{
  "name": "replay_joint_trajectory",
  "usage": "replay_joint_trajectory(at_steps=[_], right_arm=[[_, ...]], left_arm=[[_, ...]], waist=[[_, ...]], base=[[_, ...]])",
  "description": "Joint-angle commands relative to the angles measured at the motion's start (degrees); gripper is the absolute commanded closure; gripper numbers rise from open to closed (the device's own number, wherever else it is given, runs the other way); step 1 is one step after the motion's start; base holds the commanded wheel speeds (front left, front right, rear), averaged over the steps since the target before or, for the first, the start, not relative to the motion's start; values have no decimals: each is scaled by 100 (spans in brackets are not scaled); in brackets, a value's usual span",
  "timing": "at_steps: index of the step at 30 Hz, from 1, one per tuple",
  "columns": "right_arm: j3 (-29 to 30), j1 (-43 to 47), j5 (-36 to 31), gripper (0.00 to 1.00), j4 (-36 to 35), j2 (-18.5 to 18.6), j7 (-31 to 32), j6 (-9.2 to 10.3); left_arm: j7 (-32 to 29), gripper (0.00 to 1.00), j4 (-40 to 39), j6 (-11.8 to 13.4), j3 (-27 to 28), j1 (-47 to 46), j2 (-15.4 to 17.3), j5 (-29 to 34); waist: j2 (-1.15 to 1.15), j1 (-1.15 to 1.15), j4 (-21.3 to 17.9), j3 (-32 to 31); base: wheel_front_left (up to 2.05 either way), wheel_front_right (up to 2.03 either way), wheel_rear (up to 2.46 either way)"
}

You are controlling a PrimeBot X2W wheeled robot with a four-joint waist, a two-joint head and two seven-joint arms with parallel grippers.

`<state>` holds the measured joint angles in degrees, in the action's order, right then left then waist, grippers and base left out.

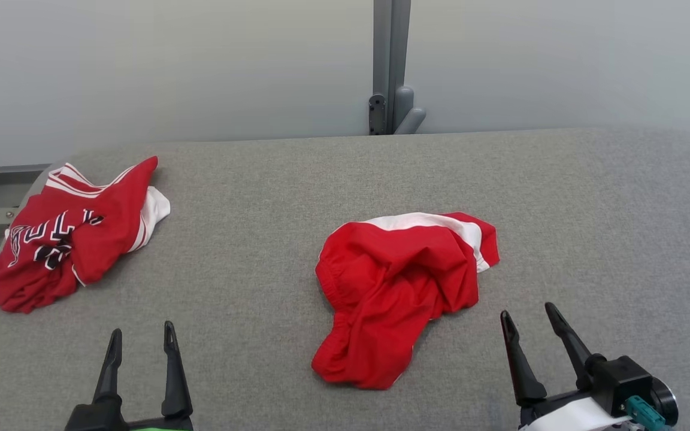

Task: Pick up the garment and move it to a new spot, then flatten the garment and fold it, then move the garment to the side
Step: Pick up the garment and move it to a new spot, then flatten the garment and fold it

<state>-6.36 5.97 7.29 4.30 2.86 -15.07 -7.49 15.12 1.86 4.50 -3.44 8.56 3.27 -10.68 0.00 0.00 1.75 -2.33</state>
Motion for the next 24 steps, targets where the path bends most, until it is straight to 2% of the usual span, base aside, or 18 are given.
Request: replay_joint_trajectory(at_steps=[1, 6, 13, 24], right_arm=[[-23, 122, -20, 0, 54, 8, -16, 0], [-86, 198, -82, 0, 100, 8, -16, 0], [-57, 186, 19, 0, 93, 7, -17, 0], [44, 171, 74, 0, 52, 8, -16, 0]], left_arm=[[2, 0, -32, -96, 22, 98, -15, 117], [2, 0, 31, -285, -74, 119, -36, 157], [3, 0, 88, -265, -320, 71, -34, 306], [3, 0, 119, -212, -390, -2, -36, 342]], waist=[[0, 0, 42, -49], [0, 0, 90, -65], [0, 0, 59, -45], [0, 0, 37, -27]], base=[[0, 0, 0], [0, 0, 0], [0, 0, 0], [0, 0, 0]])
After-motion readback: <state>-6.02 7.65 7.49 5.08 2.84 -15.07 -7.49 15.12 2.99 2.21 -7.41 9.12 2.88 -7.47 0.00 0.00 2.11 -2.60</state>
